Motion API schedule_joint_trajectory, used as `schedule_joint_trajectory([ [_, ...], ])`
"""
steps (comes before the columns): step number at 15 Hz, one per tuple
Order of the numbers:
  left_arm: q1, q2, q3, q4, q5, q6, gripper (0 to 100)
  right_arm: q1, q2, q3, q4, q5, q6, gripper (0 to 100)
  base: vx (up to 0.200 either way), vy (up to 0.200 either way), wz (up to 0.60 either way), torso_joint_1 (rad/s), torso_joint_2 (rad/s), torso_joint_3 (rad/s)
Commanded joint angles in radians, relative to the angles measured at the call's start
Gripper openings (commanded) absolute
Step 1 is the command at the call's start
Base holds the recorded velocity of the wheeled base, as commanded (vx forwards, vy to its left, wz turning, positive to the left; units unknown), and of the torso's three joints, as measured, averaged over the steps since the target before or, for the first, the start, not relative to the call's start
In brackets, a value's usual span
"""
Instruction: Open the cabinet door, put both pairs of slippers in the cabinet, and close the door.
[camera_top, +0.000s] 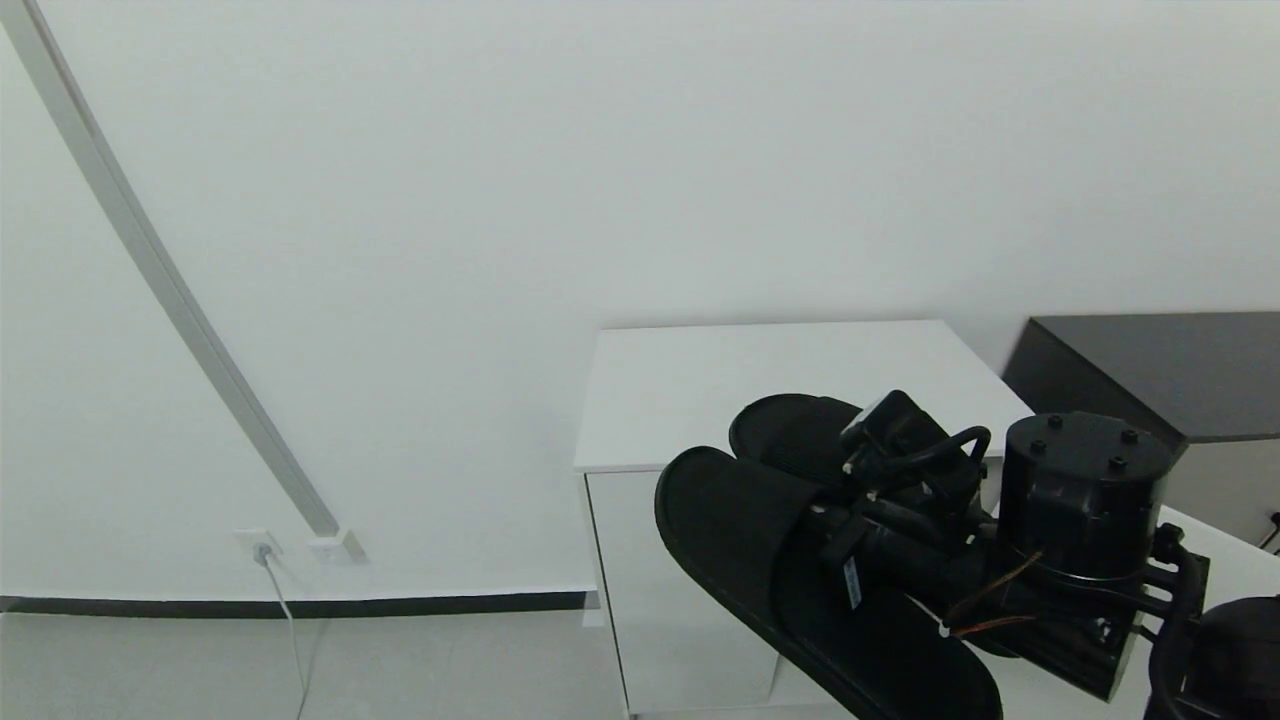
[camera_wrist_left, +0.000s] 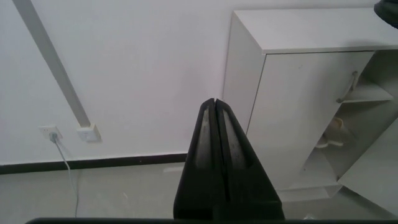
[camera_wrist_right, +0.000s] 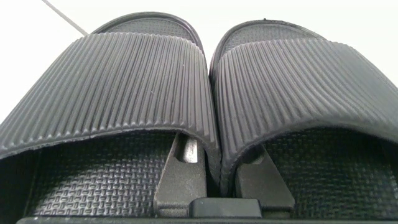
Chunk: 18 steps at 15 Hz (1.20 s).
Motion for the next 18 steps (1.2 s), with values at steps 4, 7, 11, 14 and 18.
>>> schedule_joint_trajectory([
  [4,0.001,0.001,0.000,0.000,0.000,0.000,0,-0.001,0.005,0.000,-0.001,-0.003,0.000,0,0.000,-0.200,0.00,0.010,0.00,0.004],
  [7,0.001,0.001,0.000,0.000,0.000,0.000,0,-0.001,0.003,0.000,0.001,-0.001,0.000,0,0.000,-0.200,0.00,0.001,0.00,0.002],
  [11,0.001,0.001,0.000,0.000,0.000,0.000,0,-0.001,0.003,0.000,0.001,-0.001,0.000,0,0.000,-0.200,0.00,0.004,0.00,0.000],
  [14,0.001,0.001,0.000,0.000,0.000,0.000,0,-0.001,0.003,0.000,0.001,-0.001,0.001,0,0.000,-0.200,0.00,0.001,0.00,-0.002],
  [18,0.001,0.001,0.000,0.000,0.000,0.000,0,-0.001,0.003,0.000,0.001,-0.001,0.014,0,0.000,-0.050,0.00,-0.001,0.00,0.001],
])
